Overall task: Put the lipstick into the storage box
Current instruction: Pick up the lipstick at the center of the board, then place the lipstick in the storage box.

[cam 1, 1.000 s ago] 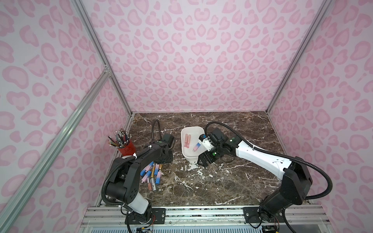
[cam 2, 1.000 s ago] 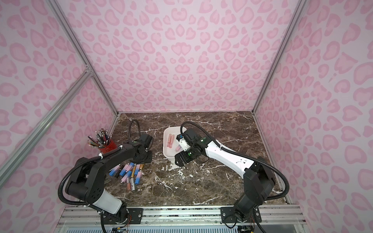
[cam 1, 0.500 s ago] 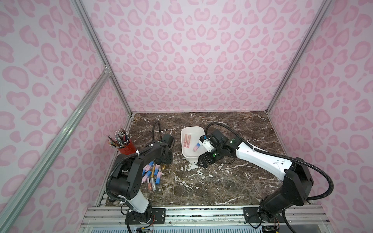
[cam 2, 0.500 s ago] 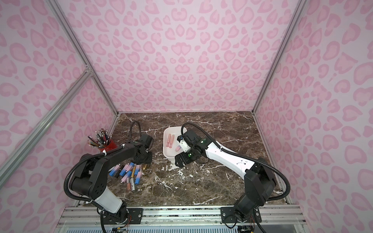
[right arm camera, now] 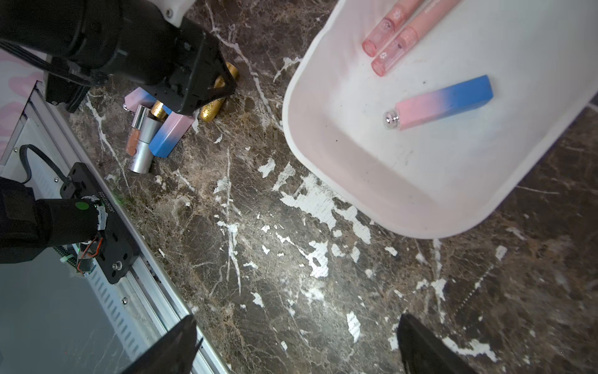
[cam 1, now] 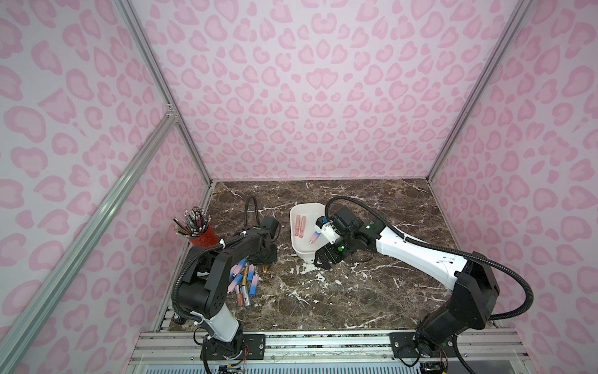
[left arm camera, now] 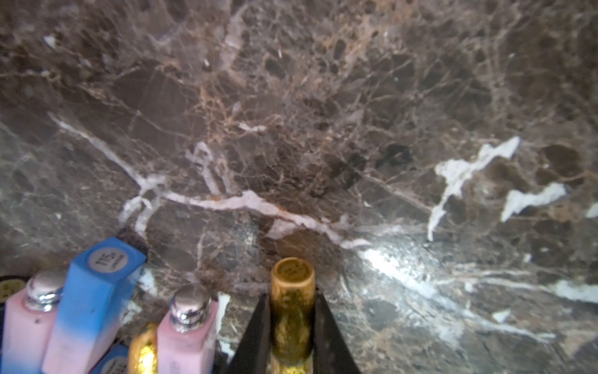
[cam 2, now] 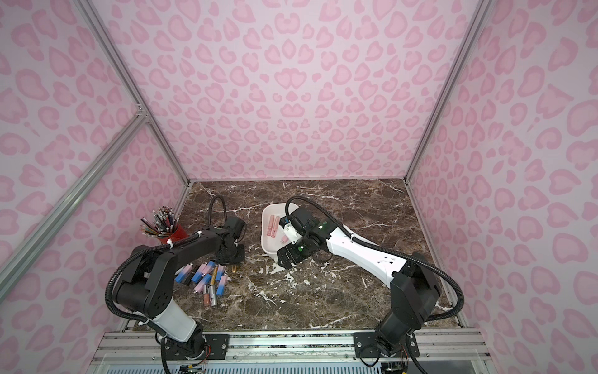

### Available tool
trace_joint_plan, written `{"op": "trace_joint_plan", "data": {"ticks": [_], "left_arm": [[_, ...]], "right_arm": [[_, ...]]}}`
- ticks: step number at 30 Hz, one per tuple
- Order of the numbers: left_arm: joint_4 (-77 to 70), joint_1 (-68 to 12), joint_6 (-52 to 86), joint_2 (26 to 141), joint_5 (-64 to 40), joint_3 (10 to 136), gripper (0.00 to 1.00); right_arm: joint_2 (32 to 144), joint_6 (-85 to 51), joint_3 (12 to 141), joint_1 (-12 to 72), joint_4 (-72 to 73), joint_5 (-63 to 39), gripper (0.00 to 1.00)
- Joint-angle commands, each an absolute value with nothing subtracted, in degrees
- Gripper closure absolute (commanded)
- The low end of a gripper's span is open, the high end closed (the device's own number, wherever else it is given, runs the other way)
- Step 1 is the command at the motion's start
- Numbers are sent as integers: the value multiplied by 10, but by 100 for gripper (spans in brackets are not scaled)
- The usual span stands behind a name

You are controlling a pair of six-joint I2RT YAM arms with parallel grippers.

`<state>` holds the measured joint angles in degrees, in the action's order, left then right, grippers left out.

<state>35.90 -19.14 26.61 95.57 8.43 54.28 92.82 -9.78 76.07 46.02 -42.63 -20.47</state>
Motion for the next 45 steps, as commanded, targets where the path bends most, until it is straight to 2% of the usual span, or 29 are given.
{"op": "trace_joint_plan", "data": {"ticks": [1, 8, 14, 24, 31, 36, 45], "left_arm": [[358, -191, 278, 964, 66, 546, 87], [373, -191, 288, 956, 51, 563, 97], [414, -192, 284, 933, 47, 614, 97], [496, -207, 263, 946, 45, 789, 97], [509, -227, 243, 1015, 29, 905, 96], [508, -246, 234, 1072, 15, 970, 96], [482, -280, 236, 1159, -26, 1038, 96]], "right_arm": [[935, -74, 769, 473, -429, -181, 1], [939, -50, 777, 478, -425, -178, 1], [942, -43, 779, 474, -423, -178, 1], [914, -68, 744, 425, -383, -226, 1], [908, -82, 747, 390, -386, -257, 1], [893, -121, 752, 350, -373, -345, 1], [873, -143, 737, 329, -374, -349, 1]]}}
